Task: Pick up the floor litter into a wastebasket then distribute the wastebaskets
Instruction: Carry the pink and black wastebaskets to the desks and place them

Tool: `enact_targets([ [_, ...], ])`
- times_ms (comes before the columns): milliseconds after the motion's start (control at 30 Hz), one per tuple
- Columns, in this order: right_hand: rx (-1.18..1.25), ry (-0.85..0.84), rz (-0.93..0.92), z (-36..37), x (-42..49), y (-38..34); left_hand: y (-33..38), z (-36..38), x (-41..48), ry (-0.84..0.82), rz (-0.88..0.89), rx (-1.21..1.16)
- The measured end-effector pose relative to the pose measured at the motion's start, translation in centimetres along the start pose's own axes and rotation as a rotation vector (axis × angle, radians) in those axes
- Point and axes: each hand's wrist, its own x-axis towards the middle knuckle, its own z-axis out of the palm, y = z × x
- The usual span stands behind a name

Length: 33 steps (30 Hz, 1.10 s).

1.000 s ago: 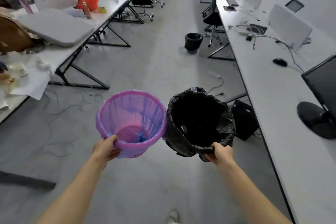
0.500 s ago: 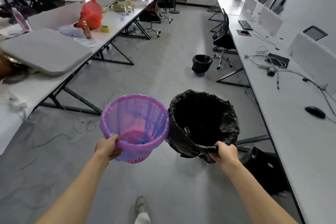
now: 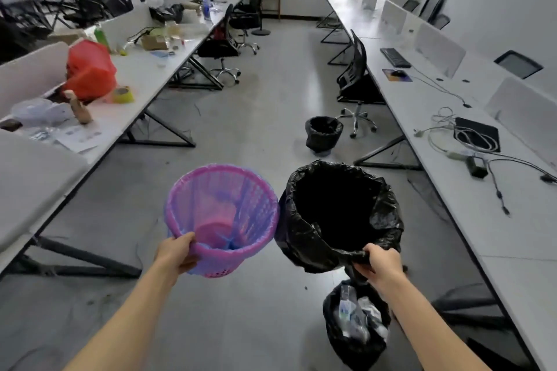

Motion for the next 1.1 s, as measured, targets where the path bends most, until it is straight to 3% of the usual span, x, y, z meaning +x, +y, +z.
enact_targets([
  [267, -0.047, -0.036, -0.007, 11.7, 19.3, -14.8, 16.2, 14.3, 14.9, -0.005, -0.004, -0.027],
  [600, -0.066, -0.028, -0.066, 27.2, 36.1, -34.2, 35.4, 26.9, 31.7, -0.012, 0.020, -0.078],
  [1100, 0.037, 0.091, -0.025, 52.6, 62.7, -55.7, 66.2, 44.8, 64.9, -0.125, 0.063, -0.024],
])
